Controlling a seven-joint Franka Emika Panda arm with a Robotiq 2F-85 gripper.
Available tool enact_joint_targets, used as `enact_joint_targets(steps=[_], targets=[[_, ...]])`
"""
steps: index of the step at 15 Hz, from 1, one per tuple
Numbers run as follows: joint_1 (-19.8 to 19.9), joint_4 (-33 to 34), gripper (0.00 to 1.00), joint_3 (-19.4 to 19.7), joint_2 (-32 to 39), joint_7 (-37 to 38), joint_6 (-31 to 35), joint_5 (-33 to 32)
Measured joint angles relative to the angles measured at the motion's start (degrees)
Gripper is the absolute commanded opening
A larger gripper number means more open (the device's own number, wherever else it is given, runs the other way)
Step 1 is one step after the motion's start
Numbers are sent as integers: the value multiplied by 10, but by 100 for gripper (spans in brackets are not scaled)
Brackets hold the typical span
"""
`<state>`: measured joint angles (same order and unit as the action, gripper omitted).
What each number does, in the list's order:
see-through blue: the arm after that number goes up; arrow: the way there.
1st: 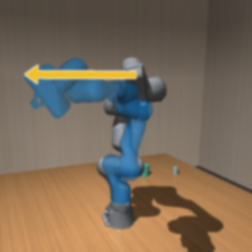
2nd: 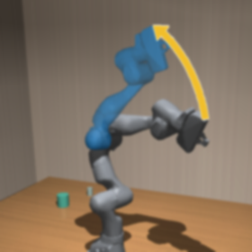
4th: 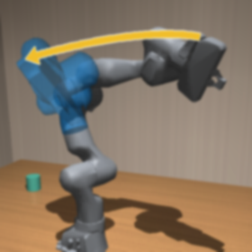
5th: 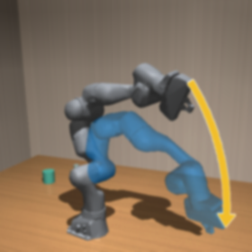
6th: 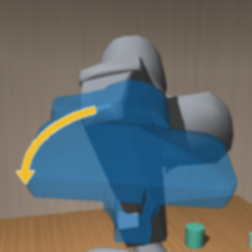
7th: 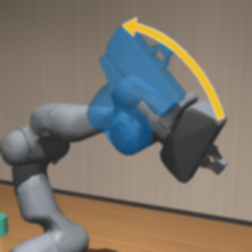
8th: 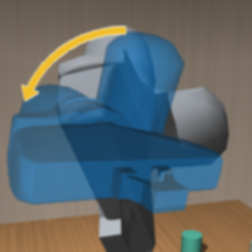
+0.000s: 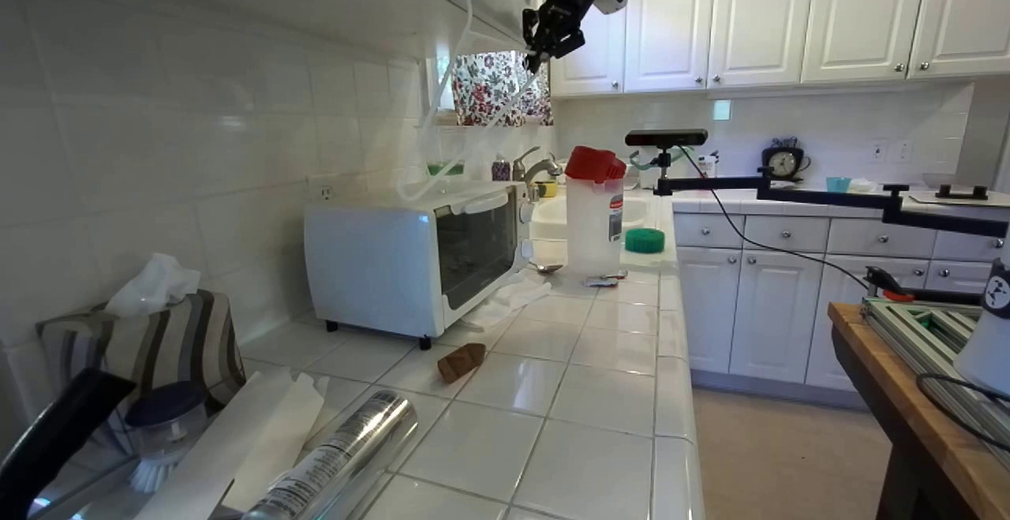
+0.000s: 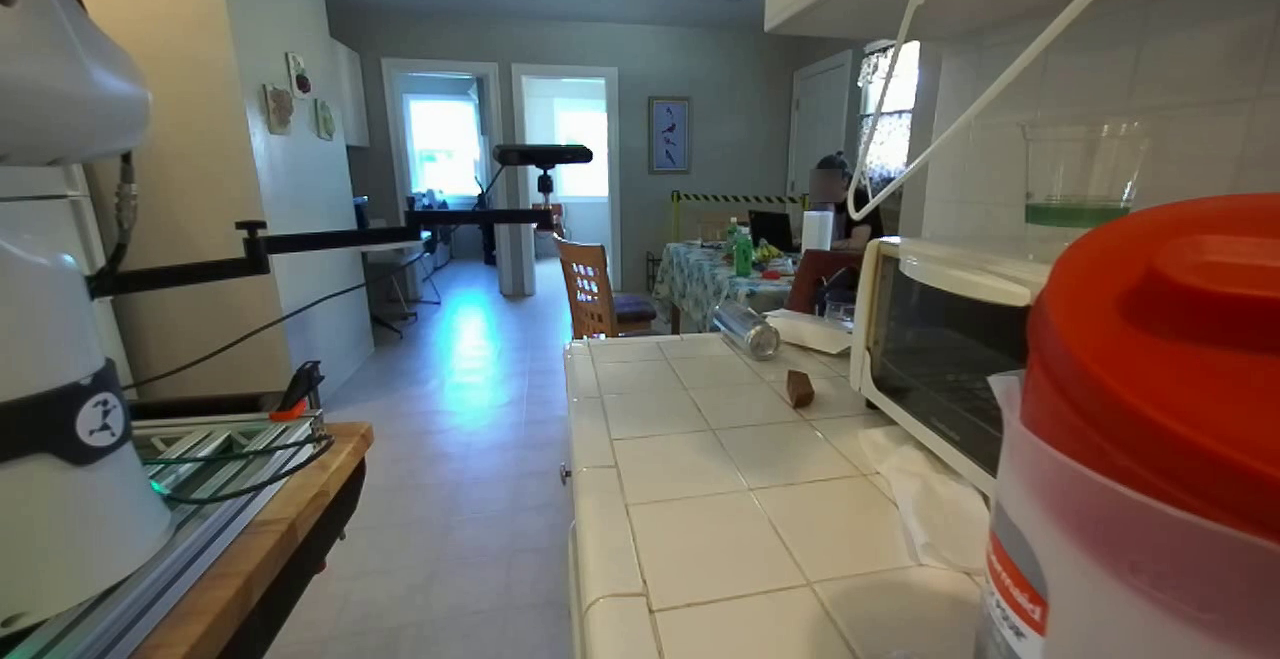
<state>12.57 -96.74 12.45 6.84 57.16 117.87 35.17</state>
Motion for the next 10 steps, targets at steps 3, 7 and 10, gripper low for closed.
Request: enact_joint_targets(steps=[3, 7, 10], targets=[[-1, 4, 3, 0, 9, 0, -6, -7], [-1, 14, 22, 0, 15, 2, -16, -15], [-1, 20, 39, 0, 15, 14, -19, -22]])
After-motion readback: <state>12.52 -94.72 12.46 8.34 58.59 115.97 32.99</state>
